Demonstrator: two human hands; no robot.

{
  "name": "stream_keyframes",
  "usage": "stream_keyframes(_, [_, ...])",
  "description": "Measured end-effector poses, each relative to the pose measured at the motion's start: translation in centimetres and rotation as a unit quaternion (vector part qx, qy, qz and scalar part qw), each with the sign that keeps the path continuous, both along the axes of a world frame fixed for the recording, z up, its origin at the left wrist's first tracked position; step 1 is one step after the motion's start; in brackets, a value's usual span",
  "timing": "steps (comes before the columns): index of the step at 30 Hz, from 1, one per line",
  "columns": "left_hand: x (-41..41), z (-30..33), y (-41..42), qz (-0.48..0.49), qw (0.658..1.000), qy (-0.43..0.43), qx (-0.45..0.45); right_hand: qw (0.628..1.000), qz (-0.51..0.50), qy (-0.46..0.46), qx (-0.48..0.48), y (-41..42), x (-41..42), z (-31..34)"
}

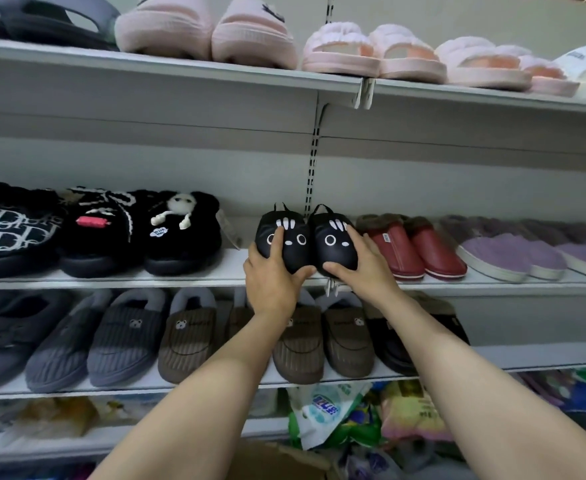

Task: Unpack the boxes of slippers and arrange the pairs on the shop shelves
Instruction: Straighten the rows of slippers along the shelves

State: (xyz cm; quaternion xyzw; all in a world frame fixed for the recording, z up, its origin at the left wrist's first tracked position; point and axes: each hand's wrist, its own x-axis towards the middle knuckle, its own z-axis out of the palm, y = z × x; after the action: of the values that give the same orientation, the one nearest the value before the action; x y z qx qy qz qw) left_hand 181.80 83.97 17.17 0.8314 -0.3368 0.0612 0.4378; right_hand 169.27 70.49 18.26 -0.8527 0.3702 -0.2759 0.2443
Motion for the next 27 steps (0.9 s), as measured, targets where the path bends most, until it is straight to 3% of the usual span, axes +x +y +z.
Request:
stream_keyframes(4, [0.4,0.3,0.4,-0.016,1.0,0.003,0.023,1.0,-0.018,0.014,-0.011,0.5,0.3,0.7])
stream_keyframes(8, [2.3,1.9,2.9,-0.014,0.999,-0.047,0.009,0.994,-0.042,-0.027,-0.1,3.3,3.0,2.8])
stream_keyframes(15, [11.4,3.3,11.3,0.1,0.987,-0.121,-0.042,0.993,0.085,-0.037,-0.072,11.7,12.1,4.2])
stream_keyframes(20, [17.3,1.4,17.5,0.169,0.983,-0.069,-0.013,0.992,0.122,-0.015,-0.021,16.9,17.5,2.7])
stream_keyframes(24, [19.5,0.6,20.1,0.104,0.994,0.001,-0.025,0.996,0.085,-0.003,-0.004,19.0,20.4,1.7])
stream_keyframes(27, [20.1,0.6,20.6,0.069,0.997,0.004,-0.035,0.999,0.044,0.002,-0.001,19.9,21.4,1.4])
